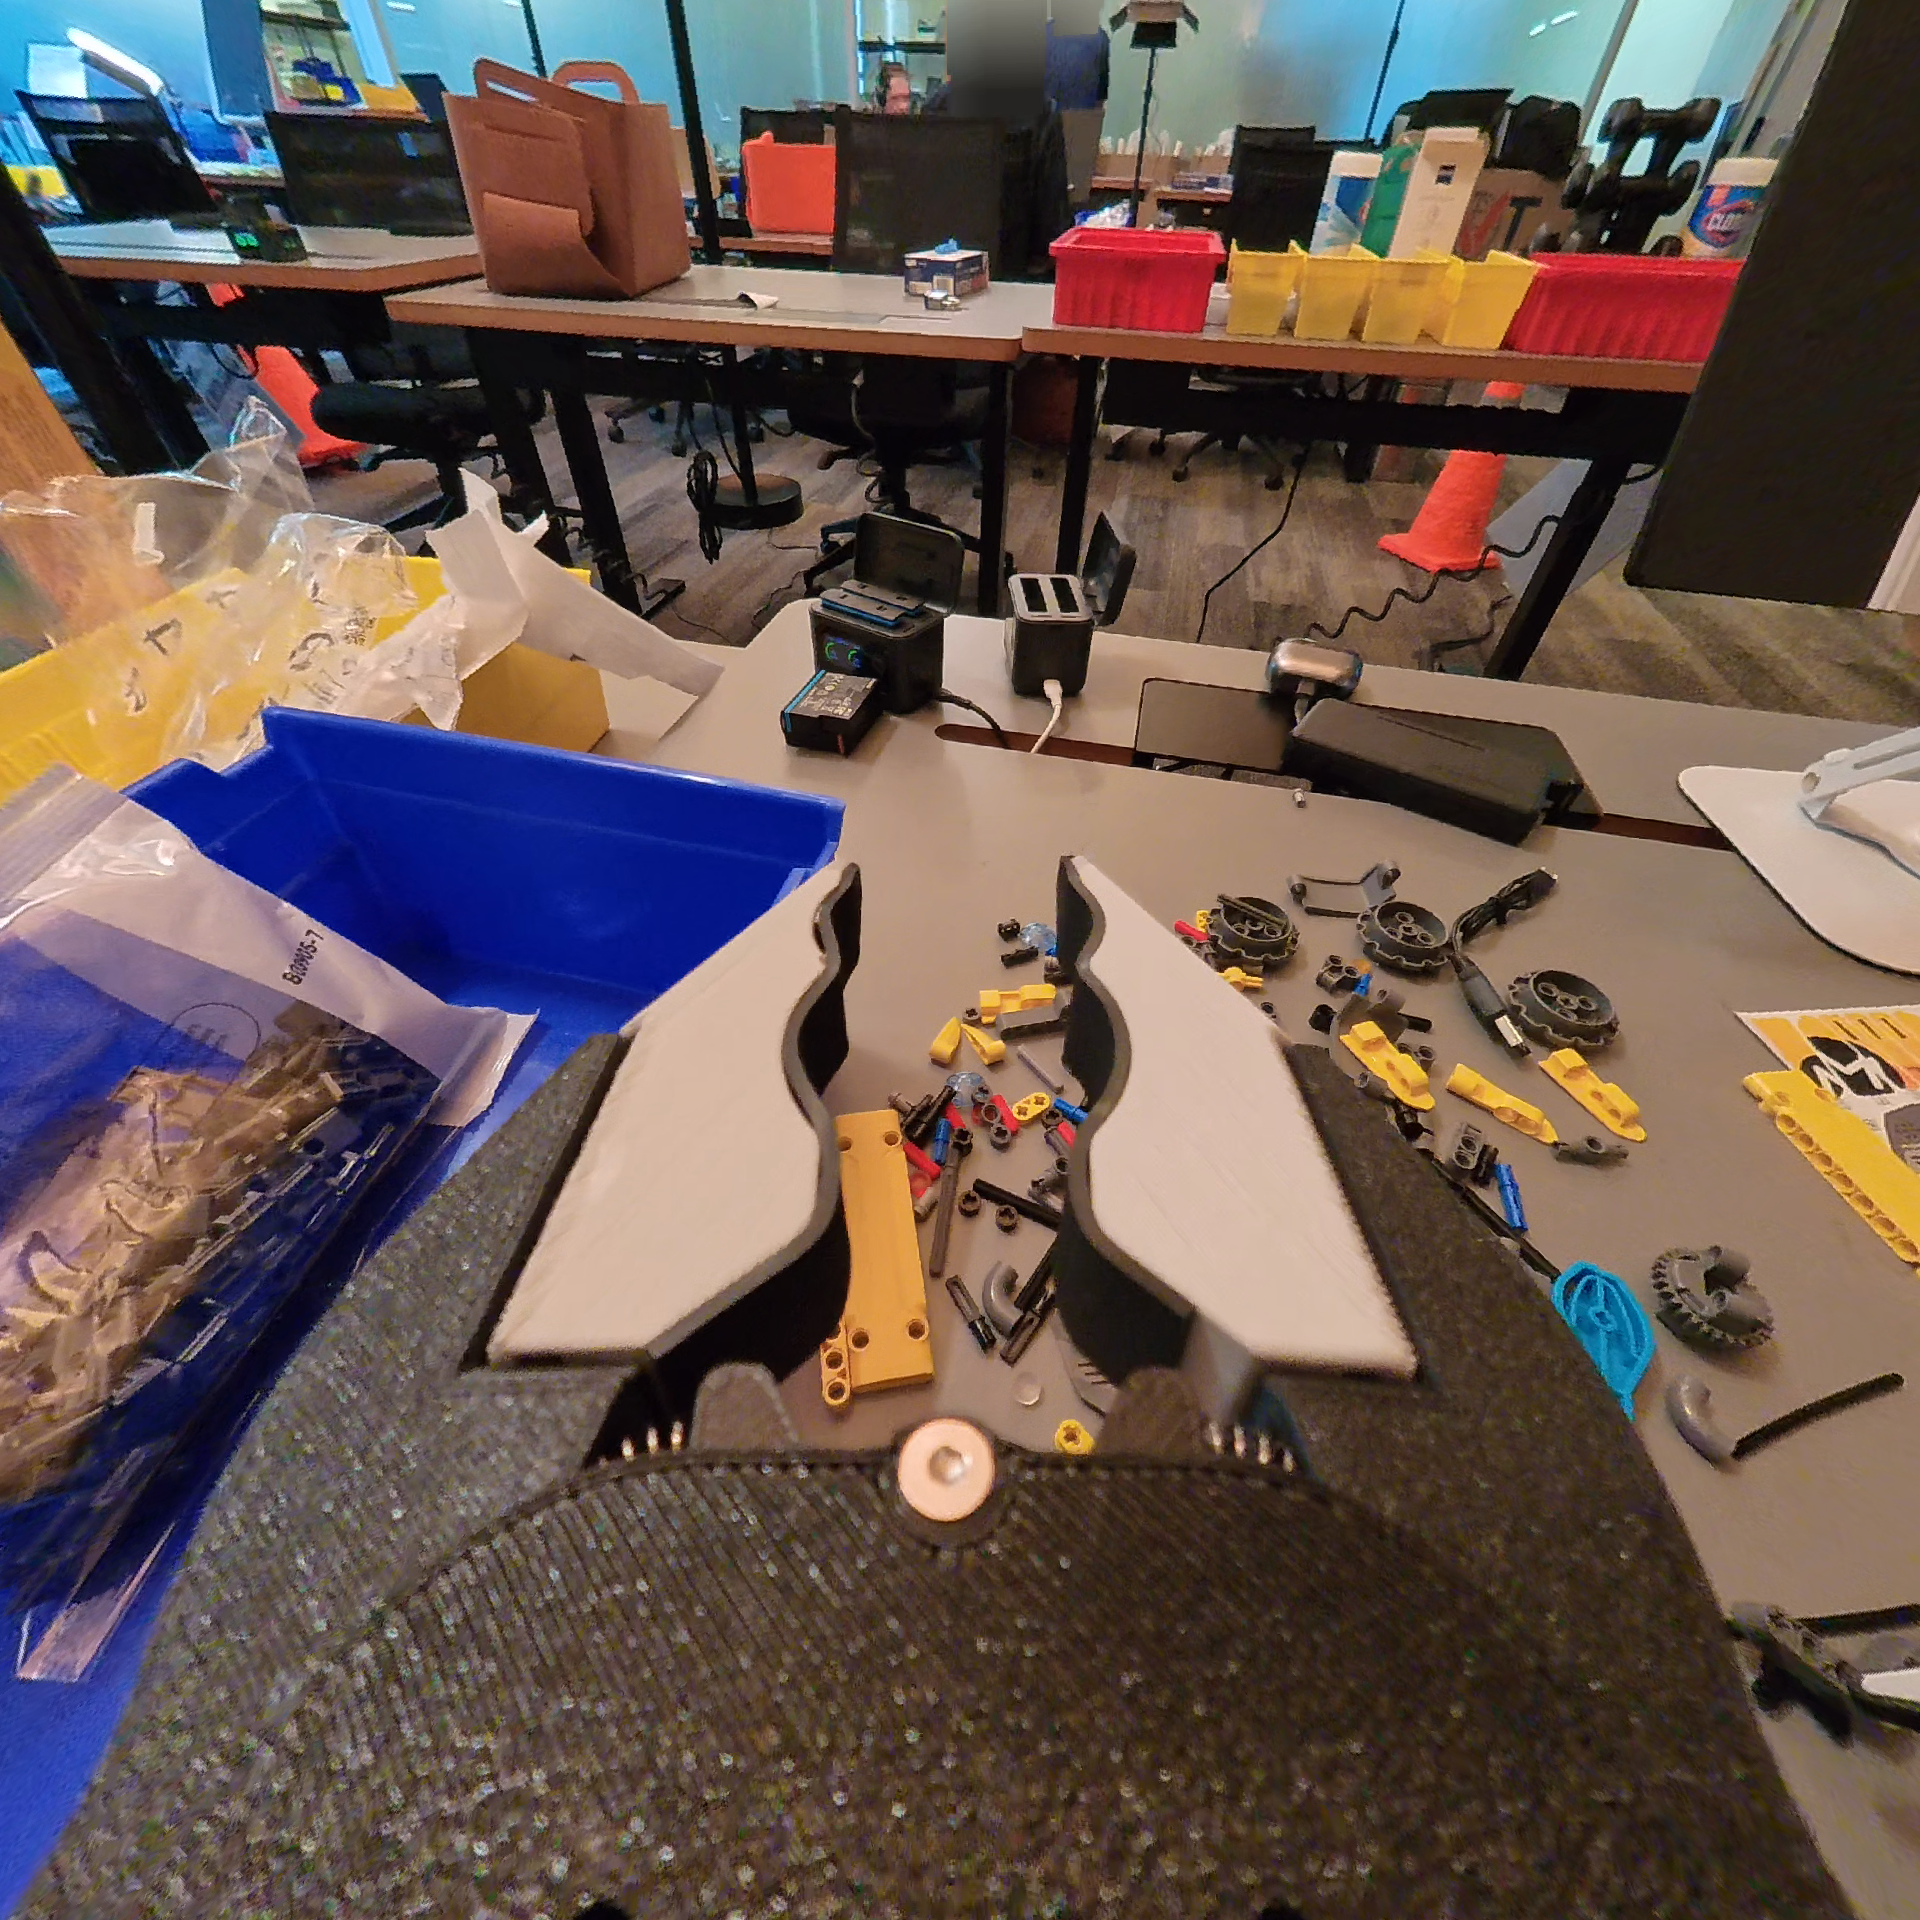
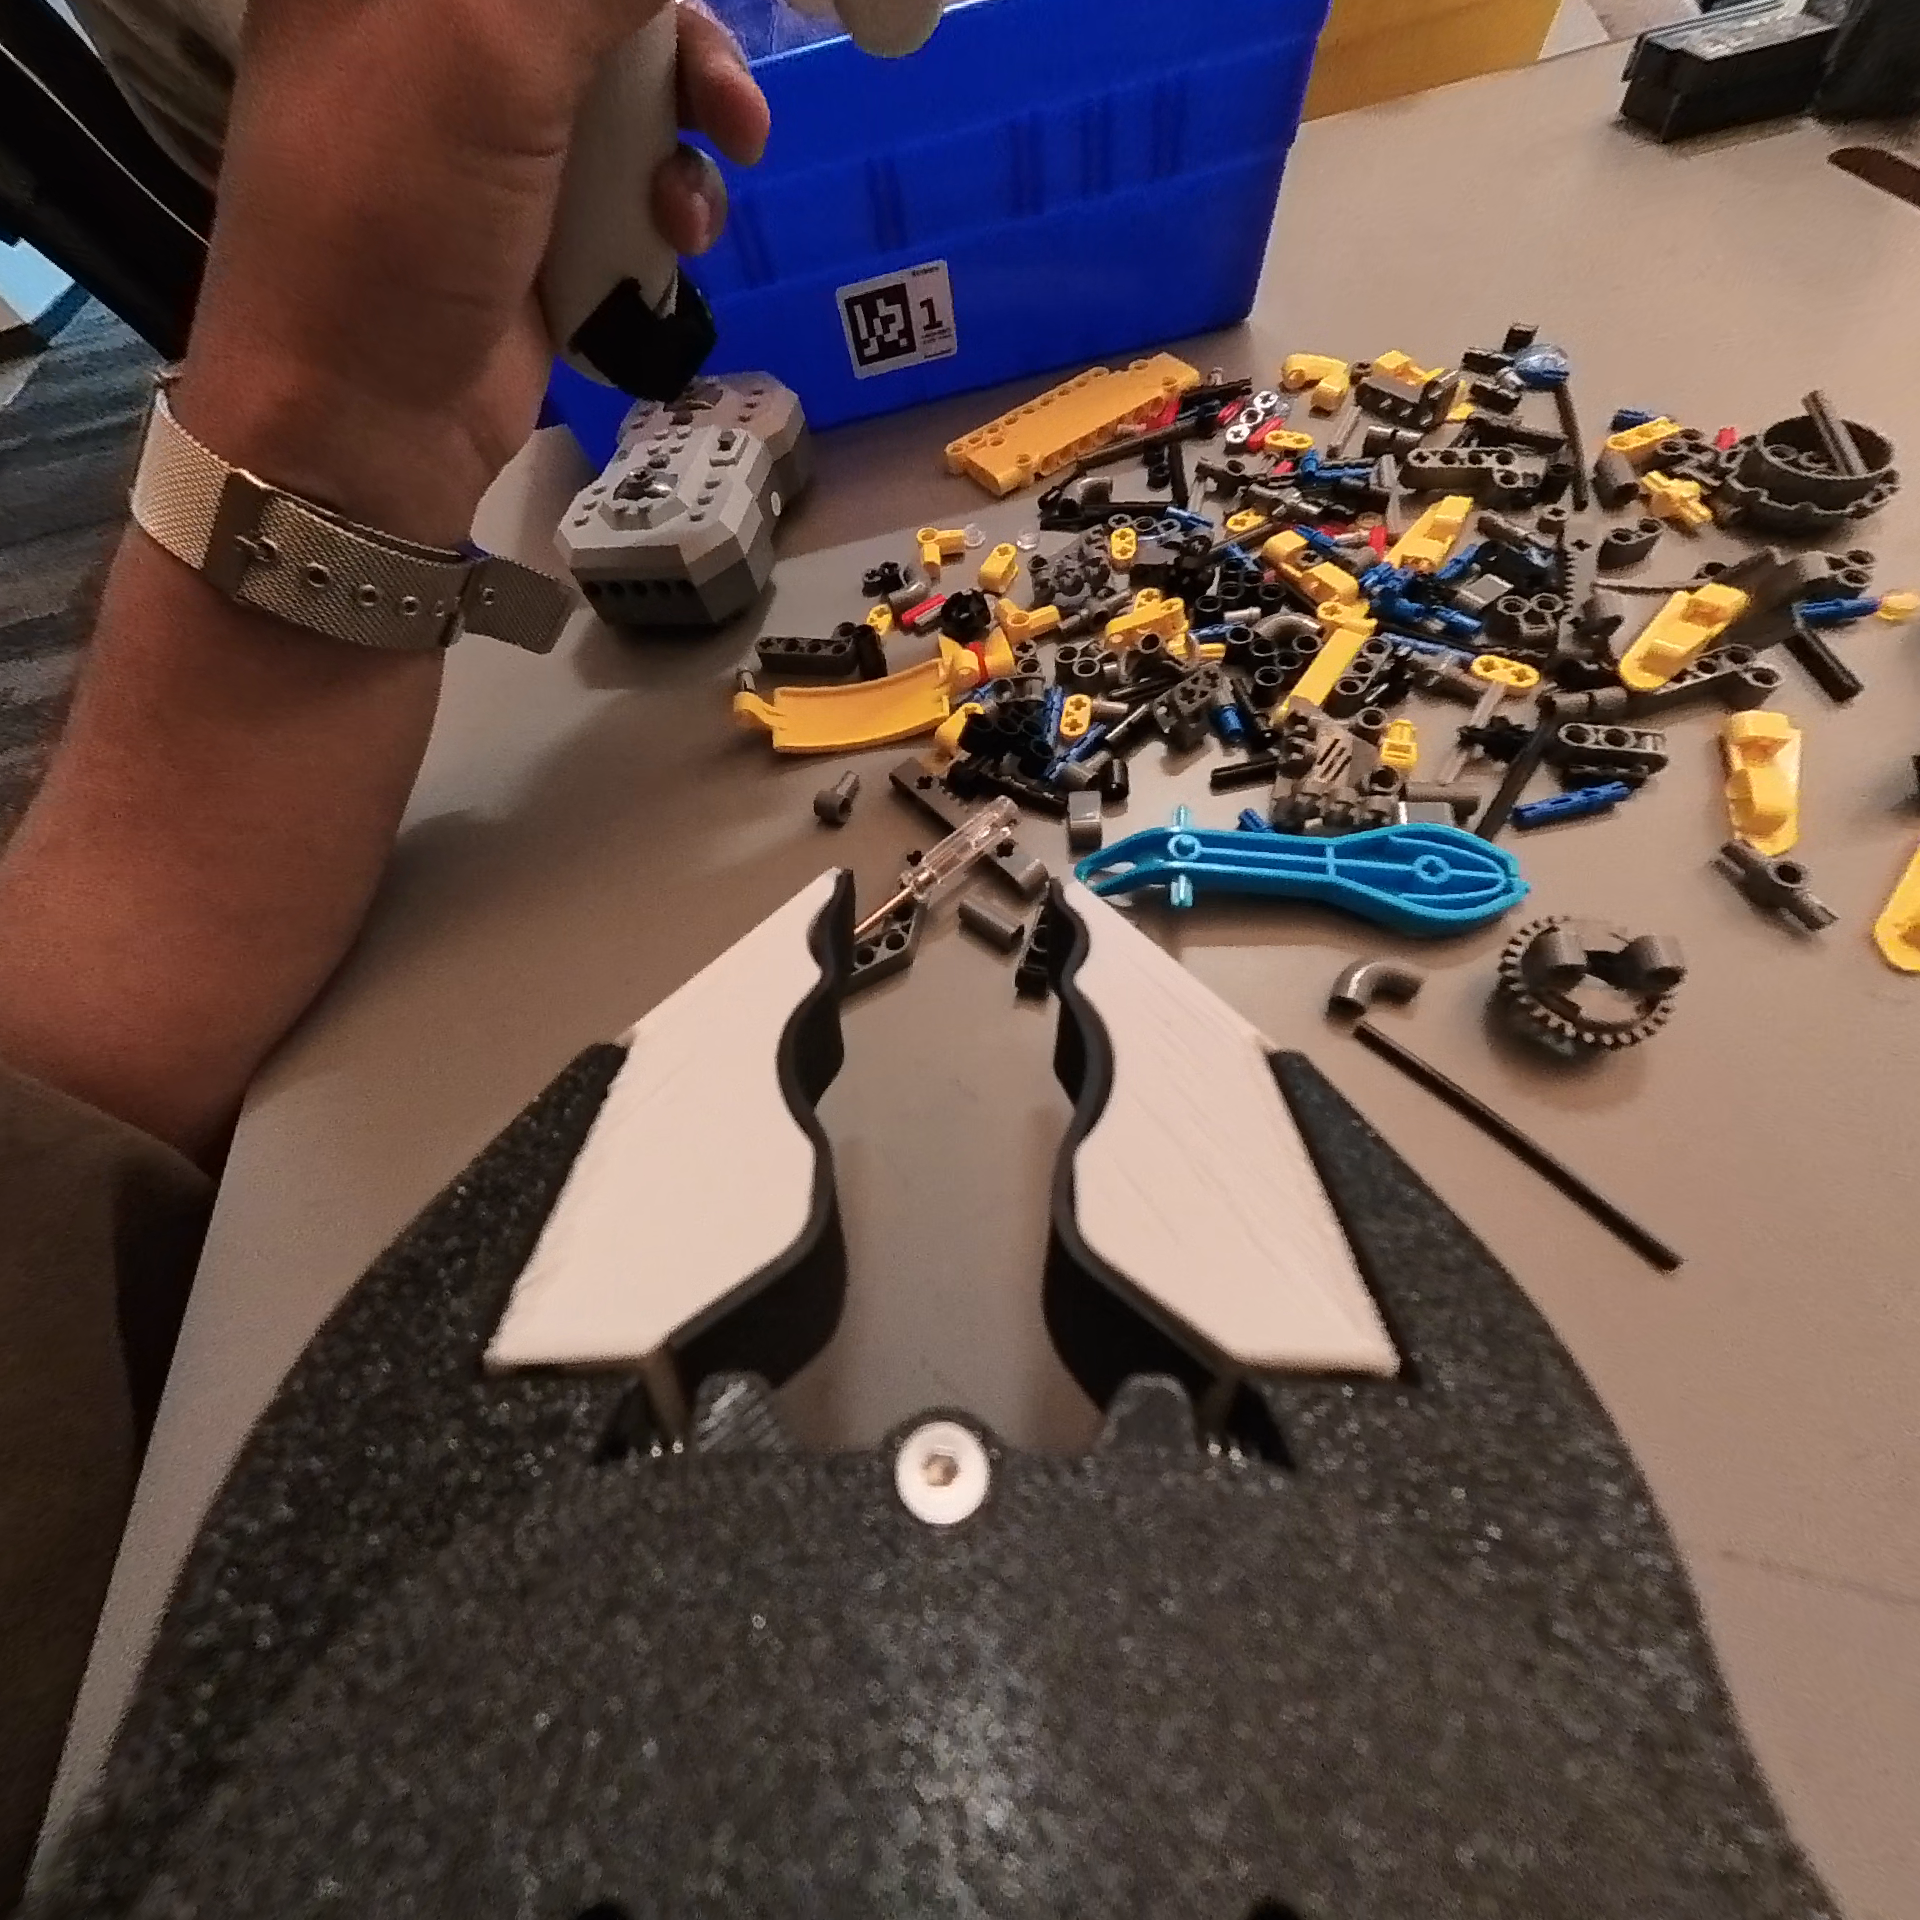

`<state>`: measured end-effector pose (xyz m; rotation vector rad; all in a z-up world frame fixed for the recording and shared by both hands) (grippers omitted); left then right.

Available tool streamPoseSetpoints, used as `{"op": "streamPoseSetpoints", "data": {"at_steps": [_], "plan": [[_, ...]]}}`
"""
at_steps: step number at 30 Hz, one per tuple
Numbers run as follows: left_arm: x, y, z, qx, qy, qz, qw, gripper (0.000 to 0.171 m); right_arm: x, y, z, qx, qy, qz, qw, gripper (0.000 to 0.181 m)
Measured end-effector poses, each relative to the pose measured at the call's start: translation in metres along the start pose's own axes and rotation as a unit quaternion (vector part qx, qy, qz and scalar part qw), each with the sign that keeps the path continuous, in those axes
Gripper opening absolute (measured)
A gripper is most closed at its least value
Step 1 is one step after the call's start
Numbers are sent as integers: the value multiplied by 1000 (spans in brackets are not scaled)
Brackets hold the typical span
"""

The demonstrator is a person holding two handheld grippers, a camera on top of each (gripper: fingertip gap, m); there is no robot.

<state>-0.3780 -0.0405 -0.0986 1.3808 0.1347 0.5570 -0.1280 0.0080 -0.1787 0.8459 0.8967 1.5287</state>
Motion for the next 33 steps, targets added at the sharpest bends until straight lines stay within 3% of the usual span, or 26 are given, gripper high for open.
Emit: {"op": "streamPoseSetpoints", "data": {"at_steps": [10,16,21,23,26,28,31,33], "plan": [[-1,1,2,5,4,2,1000,37,-3,0,-2,-8,-4,12,1000,37],[-1,9,12,54,-7,10,998,32,-2,0,-2,-7,-3,10,1000,37],[1,6,7,33,-20,9,999,33,-3,0,-2,-9,-3,11,1000,37],[6,2,2,8,-43,10,999,34,-3,0,-2,-9,-3,12,1000,37],[19,-18,-17,-102,-82,-13,991,37,-2,0,-1,-9,-3,11,1000,38],[27,-30,-26,-159,-66,-64,983,40,-2,0,-1,-9,-3,8,1000,38],[36,-37,-29,-182,-40,-132,974,50,0,-1,-2,-9,0,0,1000,38],[41,-38,-28,-189,-60,-132,971,54,1,-1,-2,-9,1,-5,1000,38]]}}
Point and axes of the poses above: each gripper's, where its closed fingertips meet, z back along the fingers, y out of its top, x = y × z across the jaws, the point moved 10 cm from there along z, back along the fingers, and after that the axes turned 12 degrees about z, right-handed, at the moved point
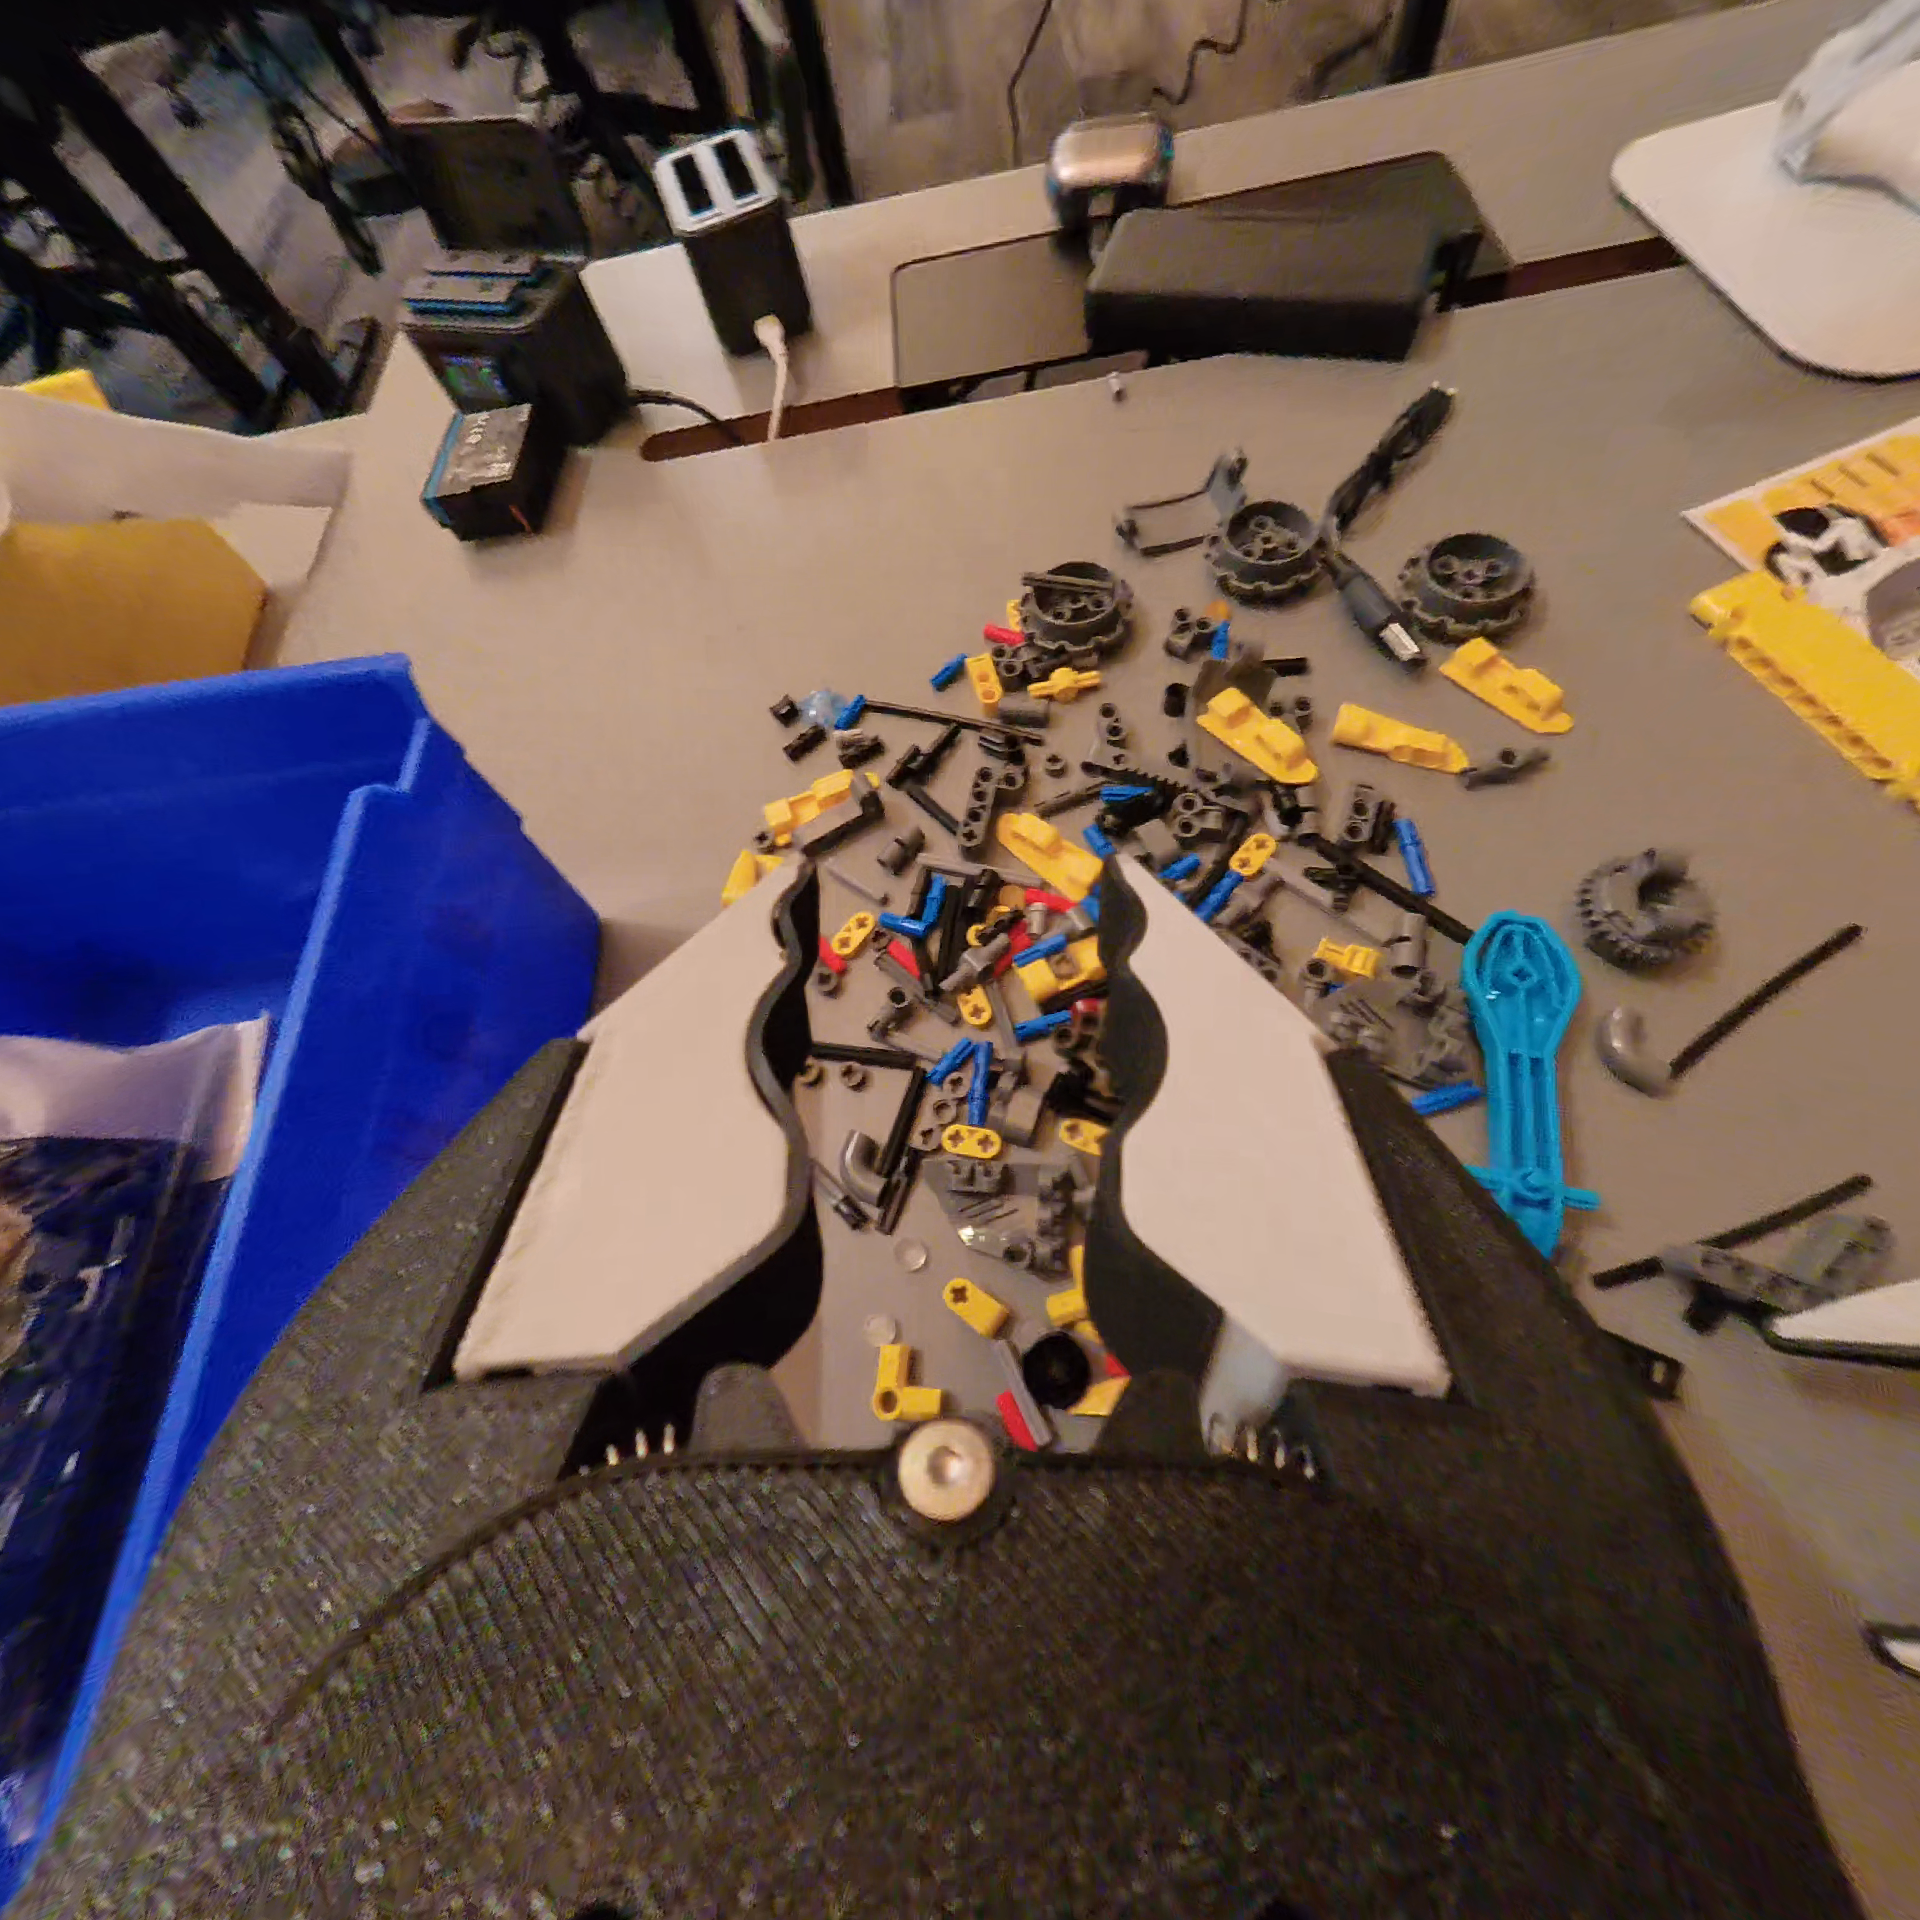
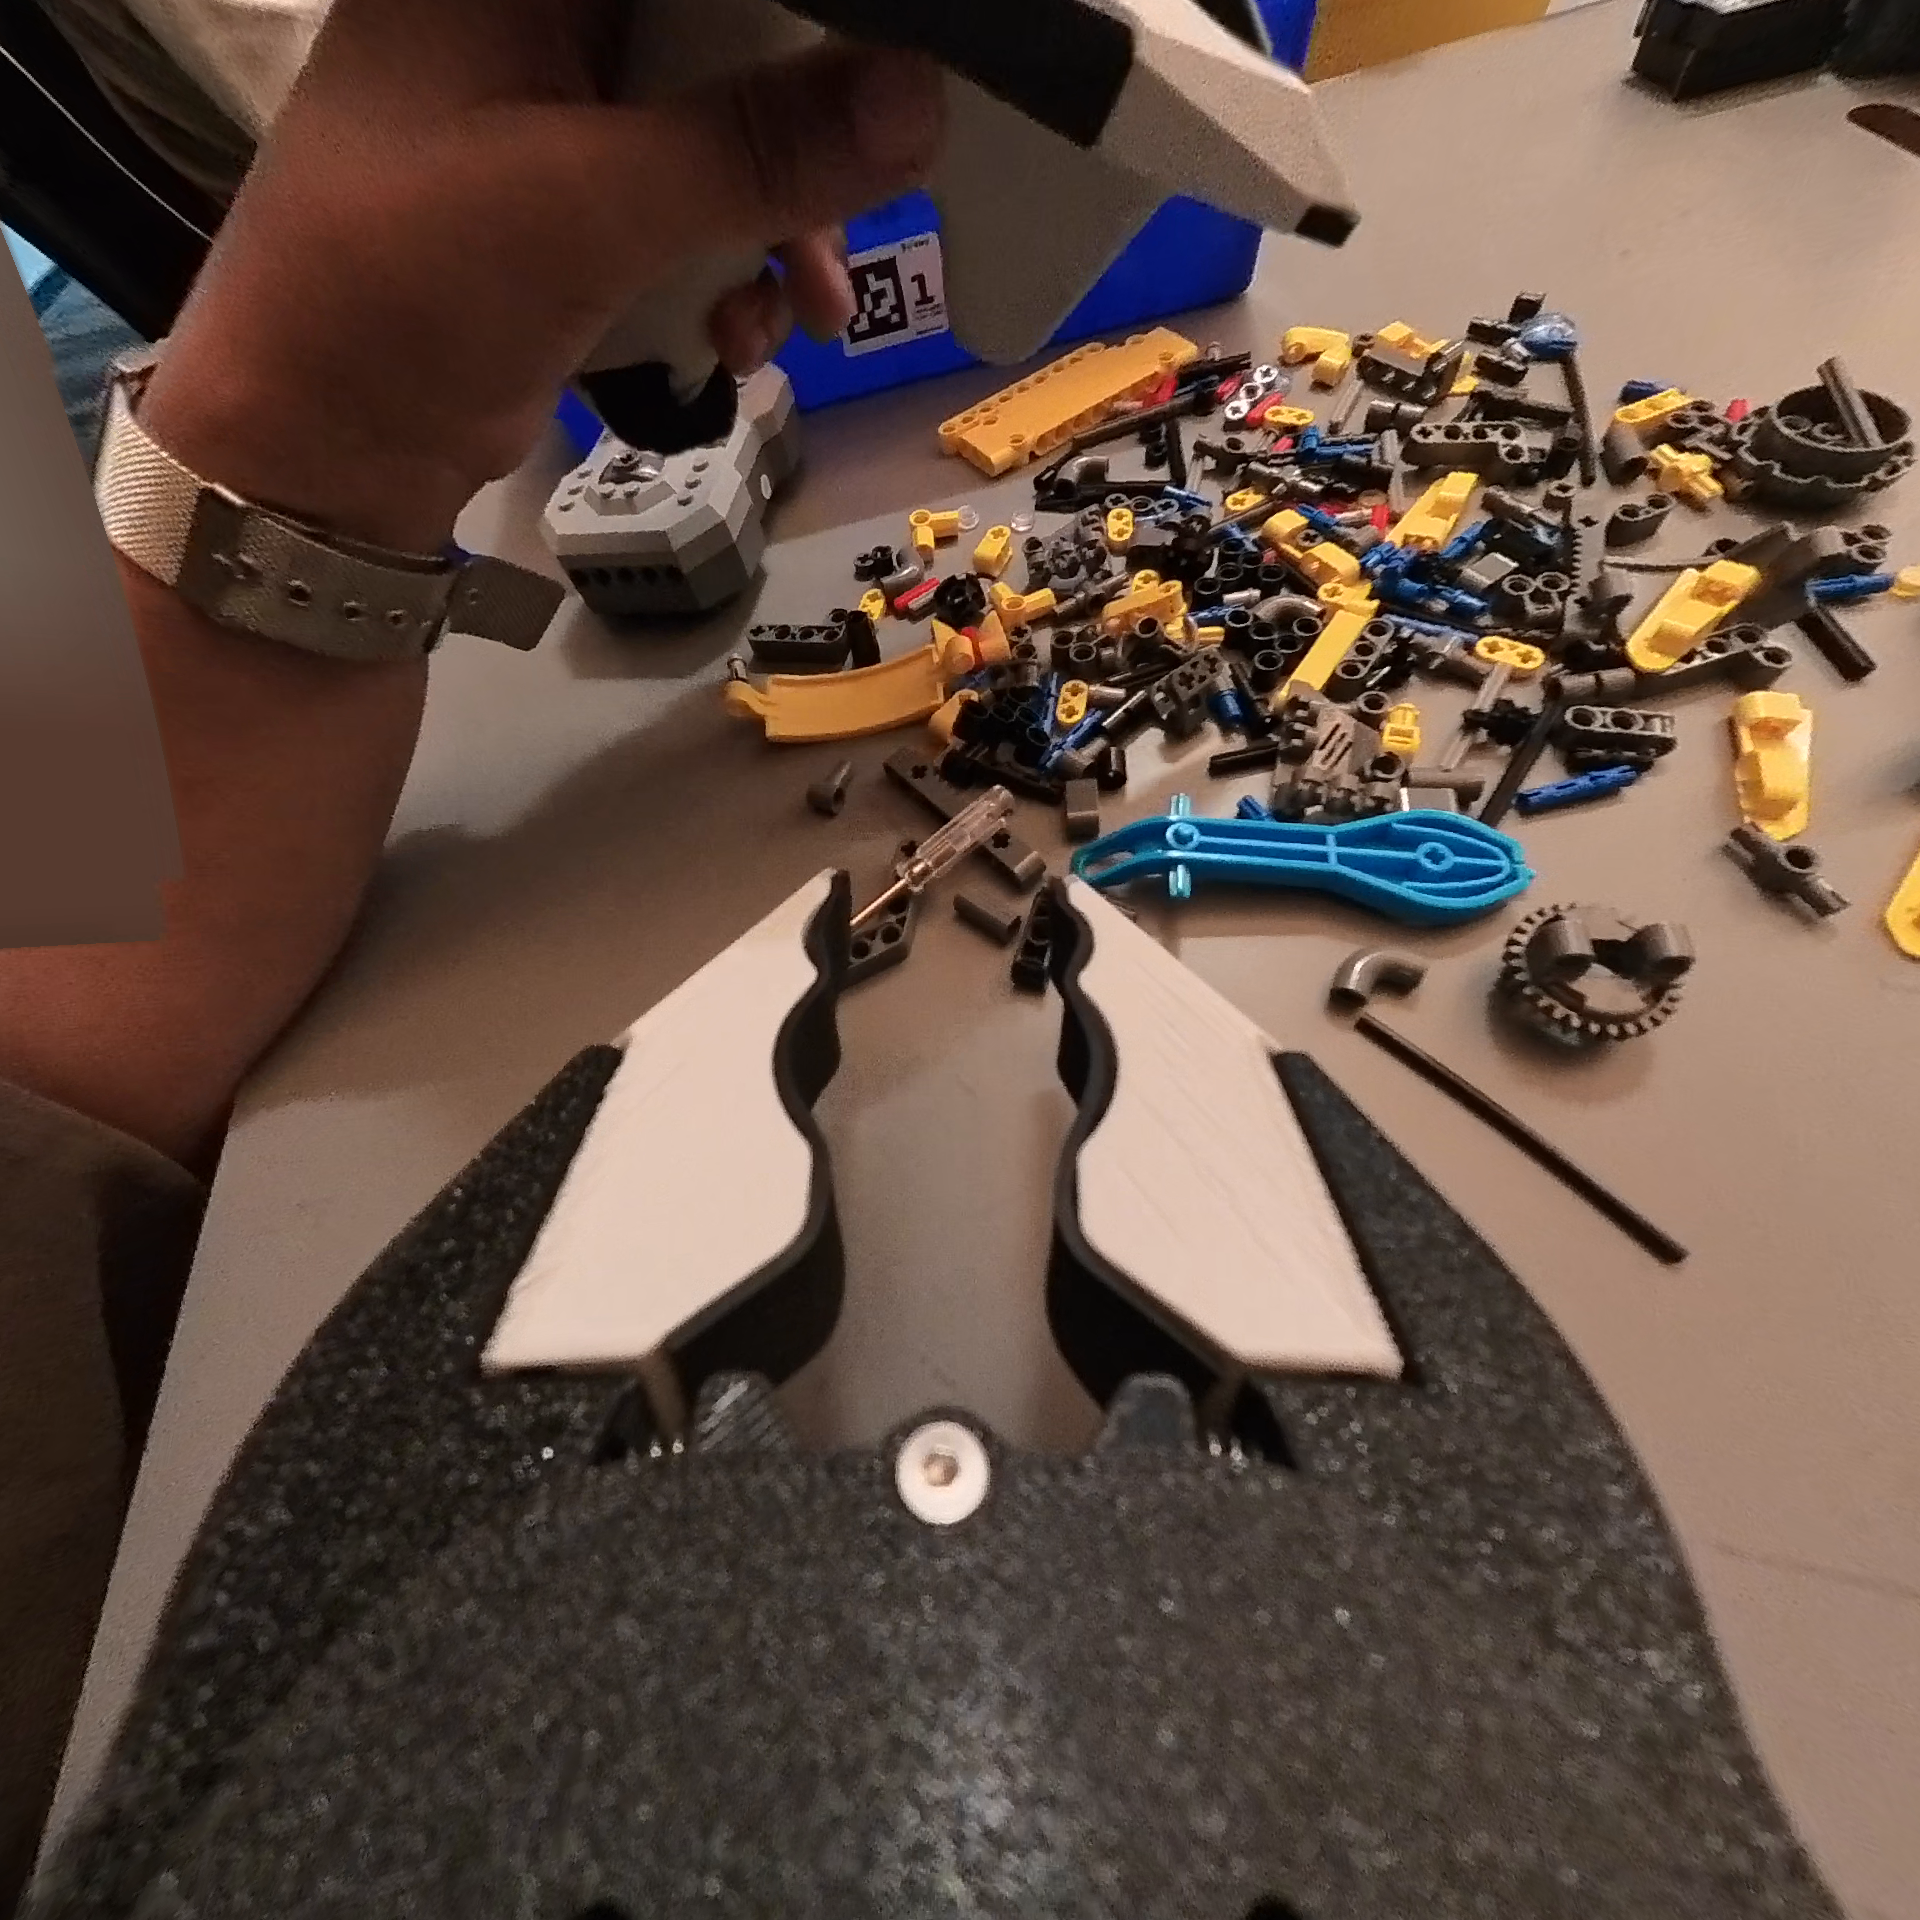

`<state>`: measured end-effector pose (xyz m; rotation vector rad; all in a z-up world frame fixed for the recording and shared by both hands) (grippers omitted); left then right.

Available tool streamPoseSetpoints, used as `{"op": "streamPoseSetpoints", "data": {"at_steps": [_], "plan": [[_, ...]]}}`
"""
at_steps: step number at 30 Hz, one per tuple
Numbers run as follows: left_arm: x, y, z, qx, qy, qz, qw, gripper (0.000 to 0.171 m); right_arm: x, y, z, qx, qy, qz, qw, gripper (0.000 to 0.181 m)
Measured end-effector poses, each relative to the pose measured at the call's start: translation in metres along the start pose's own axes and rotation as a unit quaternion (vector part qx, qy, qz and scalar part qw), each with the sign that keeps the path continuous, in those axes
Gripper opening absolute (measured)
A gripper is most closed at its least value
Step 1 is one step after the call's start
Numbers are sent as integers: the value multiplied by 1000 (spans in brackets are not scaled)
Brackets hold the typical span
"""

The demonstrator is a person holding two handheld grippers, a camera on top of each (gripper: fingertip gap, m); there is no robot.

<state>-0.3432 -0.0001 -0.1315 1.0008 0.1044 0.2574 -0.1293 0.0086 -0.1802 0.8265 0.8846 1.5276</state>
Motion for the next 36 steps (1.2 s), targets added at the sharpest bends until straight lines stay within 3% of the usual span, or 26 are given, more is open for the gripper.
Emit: {"op": "streamPoseSetpoints", "data": {"at_steps": [11,17,28,32,34,36], "plan": [[-8,3,9,28,-39,36,998,61,-4,9,-1,-19,-59,75,995,42],[-14,6,16,52,-50,56,996,61,-5,29,2,24,-40,44,998,50],[-28,14,38,117,-86,114,983,61,-24,51,-5,22,-46,62,997,52],[-45,16,61,126,-1,111,986,64,-27,53,7,18,-64,78,995,52],[-71,11,82,123,120,114,978,75,-27,52,18,21,-75,83,994,52],[-108,-2,108,106,259,143,949,86,-25,49,31,27,-84,83,993,52]]}}
Point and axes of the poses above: each gripper's, where its closed fingertips meet, z back along the fingers, y out of its top, x = y × z across the jaws, the point moved 10 cm from there along z, back along the fingers, and after that the axes turned 12 degrees about z, right-handed, at the moved point
